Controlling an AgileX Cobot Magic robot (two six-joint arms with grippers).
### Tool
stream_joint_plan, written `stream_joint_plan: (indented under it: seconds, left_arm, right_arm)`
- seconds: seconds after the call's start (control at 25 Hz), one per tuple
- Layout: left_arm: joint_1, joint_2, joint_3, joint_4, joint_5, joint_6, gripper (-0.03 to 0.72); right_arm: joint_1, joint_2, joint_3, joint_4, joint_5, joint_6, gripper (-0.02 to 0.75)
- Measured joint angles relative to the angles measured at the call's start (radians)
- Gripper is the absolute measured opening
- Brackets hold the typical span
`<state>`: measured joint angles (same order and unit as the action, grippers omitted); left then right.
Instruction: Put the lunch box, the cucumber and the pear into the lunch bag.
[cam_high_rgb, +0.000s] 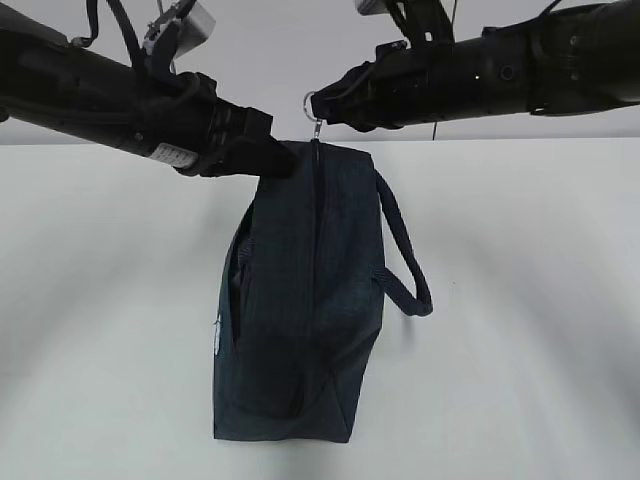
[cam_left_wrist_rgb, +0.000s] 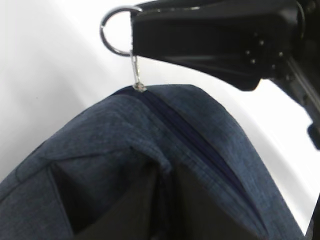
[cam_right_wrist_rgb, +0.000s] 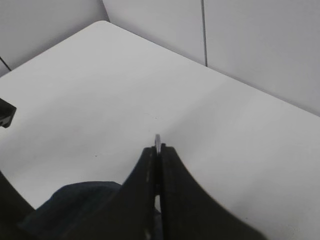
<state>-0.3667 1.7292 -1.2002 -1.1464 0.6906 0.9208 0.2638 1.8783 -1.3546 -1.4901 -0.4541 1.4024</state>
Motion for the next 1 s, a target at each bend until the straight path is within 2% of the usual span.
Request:
stream_joint_plan:
  seconds: [0.24,0.68,1.0]
  left_arm:
    - [0.0,-0.038,0.0,0.024,0.024,0.001,0.025]
    - [0.0,-0.052,0.0,0.048,0.144,0.016,0.025]
    - [0.0,-0.054,0.0,0.05,0.176,0.024,0.025]
  right_arm:
    - [-0.071,0.0,-0.002,-0.025,-0.155,0.058,0.0]
    - [-0.088,0.083,-0.11,-0.221,-0.3,0.254,0.0]
    - [-0.142,0.12,-0.141,-0.262,-0.417,0.303,0.0]
